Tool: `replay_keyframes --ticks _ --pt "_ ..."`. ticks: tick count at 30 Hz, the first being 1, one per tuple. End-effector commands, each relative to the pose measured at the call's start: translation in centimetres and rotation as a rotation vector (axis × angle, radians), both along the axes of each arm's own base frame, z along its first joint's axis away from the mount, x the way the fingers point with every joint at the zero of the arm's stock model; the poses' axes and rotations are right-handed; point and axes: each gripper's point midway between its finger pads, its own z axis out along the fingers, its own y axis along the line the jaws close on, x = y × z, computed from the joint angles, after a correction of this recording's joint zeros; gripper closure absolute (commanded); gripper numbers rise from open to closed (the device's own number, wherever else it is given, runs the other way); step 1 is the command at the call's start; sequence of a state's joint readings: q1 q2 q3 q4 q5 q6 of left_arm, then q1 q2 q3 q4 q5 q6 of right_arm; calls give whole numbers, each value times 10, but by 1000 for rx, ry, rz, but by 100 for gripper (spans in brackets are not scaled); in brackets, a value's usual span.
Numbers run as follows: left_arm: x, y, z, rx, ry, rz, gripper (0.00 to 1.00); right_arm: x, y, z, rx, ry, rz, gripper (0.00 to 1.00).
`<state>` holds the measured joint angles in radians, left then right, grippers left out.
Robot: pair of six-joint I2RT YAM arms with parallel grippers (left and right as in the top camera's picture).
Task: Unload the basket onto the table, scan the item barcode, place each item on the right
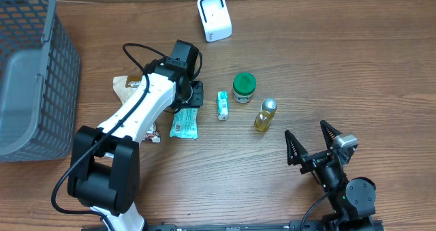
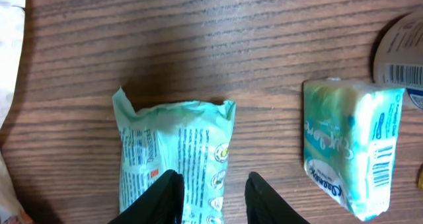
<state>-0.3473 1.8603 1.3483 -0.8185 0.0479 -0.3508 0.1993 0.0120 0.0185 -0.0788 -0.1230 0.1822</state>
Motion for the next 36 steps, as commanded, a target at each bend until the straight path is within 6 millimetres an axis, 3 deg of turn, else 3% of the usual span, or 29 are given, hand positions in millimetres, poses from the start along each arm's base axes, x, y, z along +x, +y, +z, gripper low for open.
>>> replay_keyframes --ticks 1,8,12,16,21,25,28,36 --pt "2 3 -18 53 24 -13 66 0 0 -3 -7 -2 -1 0" --pt "-8 13 -71 125 146 -6 69 0 0 -3 -7 -2 -1 0" --pt "-14 15 -89 140 191 -7 73 0 0 -3 -7 -2 -1 0" --pt "-5 12 -73 126 148 -5 71 0 0 -3 -7 -2 -1 0" --pt "12 6 -22 79 22 4 69 0 0 -3 -7 -2 -1 0" --pt "14 5 8 51 -39 19 62 0 0 -3 -7 -2 -1 0" --pt "7 7 8 56 -11 21 51 0 0 -3 -7 -2 -1 0" --pt "-12 10 -7 68 57 14 48 0 0 -3 -7 -2 -1 0"
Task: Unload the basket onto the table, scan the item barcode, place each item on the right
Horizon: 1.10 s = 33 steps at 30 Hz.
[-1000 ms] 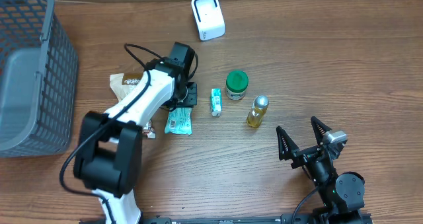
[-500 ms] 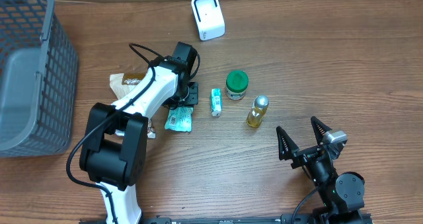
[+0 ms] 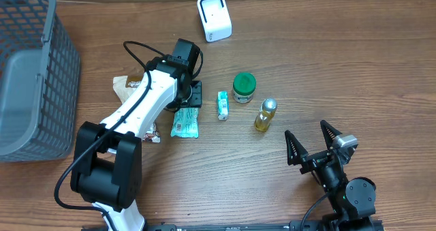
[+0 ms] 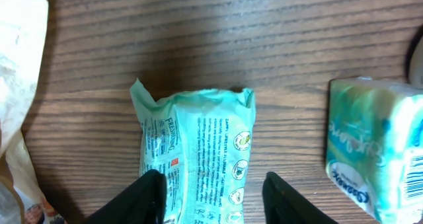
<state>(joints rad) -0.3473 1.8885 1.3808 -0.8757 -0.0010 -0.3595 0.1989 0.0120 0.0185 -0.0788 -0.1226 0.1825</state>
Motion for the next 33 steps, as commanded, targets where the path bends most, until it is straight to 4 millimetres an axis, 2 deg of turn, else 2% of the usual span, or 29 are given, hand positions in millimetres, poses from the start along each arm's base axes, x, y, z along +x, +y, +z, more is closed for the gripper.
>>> replay_keyframes --ticks 1,6,12,17,24,33 --pt "-13 1 -4 11 34 -4 48 0 1 -3 -7 -2 -1 0" --pt "-25 6 -6 29 84 -5 49 0 1 -3 -7 -2 0 0" --pt "-40 5 -7 16 150 -9 64 0 1 -3 -7 -2 0 0" --pt "-50 9 -7 33 189 -9 63 0 1 -3 -7 -3 0 0" --pt "-53 13 -11 51 197 -6 63 0 1 -3 -7 -2 0 0" --pt "-58 18 -42 54 170 8 58 0 1 -3 -7 -3 -1 0"
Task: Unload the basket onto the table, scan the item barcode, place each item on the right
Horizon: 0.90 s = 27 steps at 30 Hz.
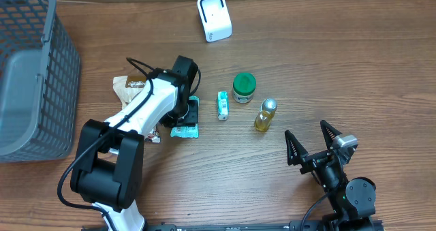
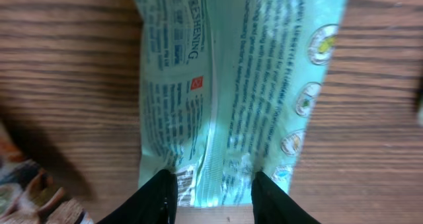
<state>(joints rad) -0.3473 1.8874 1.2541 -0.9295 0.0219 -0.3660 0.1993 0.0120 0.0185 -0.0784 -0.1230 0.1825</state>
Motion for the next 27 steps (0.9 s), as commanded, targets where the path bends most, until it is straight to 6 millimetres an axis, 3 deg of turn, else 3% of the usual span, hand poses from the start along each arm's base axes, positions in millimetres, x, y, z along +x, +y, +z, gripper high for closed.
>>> replay_keyframes --ticks 1,8,15,19,23,27 --pt "-5 6 -14 28 -19 9 56 0 0 -3 -7 -2 -1 0" --pt "-18 10 -36 44 26 10 57 0 0 -3 -7 -2 -1 0" --pt "-24 13 -26 59 67 7 52 0 0 -3 -7 -2 -1 0" --pt "-18 9 -14 55 67 7 51 0 0 -3 -7 -2 -1 0" --pt "-17 8 -11 51 66 8 40 0 0 -3 -7 -2 -1 0" --pt "-25 11 -11 59 100 7 44 0 0 -3 -7 -2 -1 0"
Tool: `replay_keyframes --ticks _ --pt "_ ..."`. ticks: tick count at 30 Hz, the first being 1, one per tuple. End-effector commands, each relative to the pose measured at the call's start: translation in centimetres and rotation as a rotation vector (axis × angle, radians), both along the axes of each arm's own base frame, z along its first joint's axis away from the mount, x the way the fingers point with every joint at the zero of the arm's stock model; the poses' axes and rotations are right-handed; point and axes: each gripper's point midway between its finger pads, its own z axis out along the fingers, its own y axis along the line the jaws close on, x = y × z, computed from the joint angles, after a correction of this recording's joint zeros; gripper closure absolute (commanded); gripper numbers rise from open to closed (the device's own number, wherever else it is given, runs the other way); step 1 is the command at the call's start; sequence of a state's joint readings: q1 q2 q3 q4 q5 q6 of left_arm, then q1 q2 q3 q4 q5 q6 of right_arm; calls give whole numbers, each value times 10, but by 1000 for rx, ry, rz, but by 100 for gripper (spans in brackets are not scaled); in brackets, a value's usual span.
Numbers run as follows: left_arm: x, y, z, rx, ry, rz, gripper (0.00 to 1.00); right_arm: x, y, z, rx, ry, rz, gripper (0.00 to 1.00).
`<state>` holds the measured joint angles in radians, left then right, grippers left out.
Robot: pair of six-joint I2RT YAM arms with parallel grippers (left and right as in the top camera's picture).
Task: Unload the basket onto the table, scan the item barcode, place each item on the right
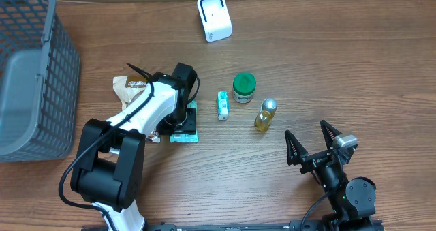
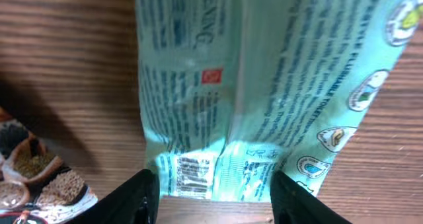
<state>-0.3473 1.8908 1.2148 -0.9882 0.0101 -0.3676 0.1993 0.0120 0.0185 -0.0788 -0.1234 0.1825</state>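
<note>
A teal wipes packet (image 2: 264,85) lies flat on the wooden table, printed side up, its barcode (image 2: 192,170) at the near end. My left gripper (image 2: 215,197) is open low over that end, one finger at each side of the packet. In the overhead view the left gripper (image 1: 182,118) covers most of the teal packet (image 1: 185,137). A white scanner (image 1: 214,17) stands at the far edge. My right gripper (image 1: 310,141) rests open at the front right, holding nothing.
A grey mesh basket (image 1: 27,74) fills the far left. A brown snack bag (image 1: 129,88) lies just left of the packet. A small tissue pack (image 1: 222,104), a green-lidded jar (image 1: 244,86) and a yellow bottle (image 1: 265,115) stand to its right.
My left gripper has shifted farther along the packet toward its near end and sits closer to it, fingers spread a little wider. The barcode now shows between them. The right arm is unchanged.
My left gripper first hovered at the packet's far end with its fingers fairly close together. Then the fingers stood wider apart. Then it was over the packet's middle, and now it straddles the barcode end. The packet has stayed on the table.
</note>
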Motion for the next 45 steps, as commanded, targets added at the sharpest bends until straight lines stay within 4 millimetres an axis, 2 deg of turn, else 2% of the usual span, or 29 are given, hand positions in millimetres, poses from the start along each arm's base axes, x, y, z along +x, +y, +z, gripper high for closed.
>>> replay_keyframes --ticks 1,5,10,17,18,19,21,24,27,30,33,38,45 --pt "0 -2 -2 8 13 7 45 0 0 -3 -7 -2 -2 0" --pt "-2 -4 -3 -8 21 9 49 0 0 -3 -7 -3 -1 0" --pt "-4 -4 -5 -6 26 9 50 0 0 -3 -7 -2 -1 0" --pt "-15 1 -24 -3 31 20 51 0 0 -3 -7 -3 -2 0" --pt "-19 2 -25 1 41 21 53 0 0 -3 -7 -2 -2 0" --pt "-21 3 -25 6 52 20 60 0 0 -3 -7 -2 -2 0" --pt "-22 3 -23 8 59 20 64 0 0 -3 -7 -2 -2 0" --pt "-13 2 -8 13 51 16 66 0 0 -3 -7 -2 -1 0" --pt "10 -7 24 -11 -9 16 63 0 0 -3 -7 -2 -2 0" --pt "34 -16 53 -37 -78 16 55 0 0 -3 -7 -3 -1 0" --pt "46 -21 64 -53 -122 16 47 0 0 -3 -7 -2 -1 0" --pt "43 -20 56 -49 -110 16 49 0 0 -3 -7 -3 -2 0" --pt "29 -16 24 -50 -86 16 49 0 0 -3 -7 -2 -2 0"
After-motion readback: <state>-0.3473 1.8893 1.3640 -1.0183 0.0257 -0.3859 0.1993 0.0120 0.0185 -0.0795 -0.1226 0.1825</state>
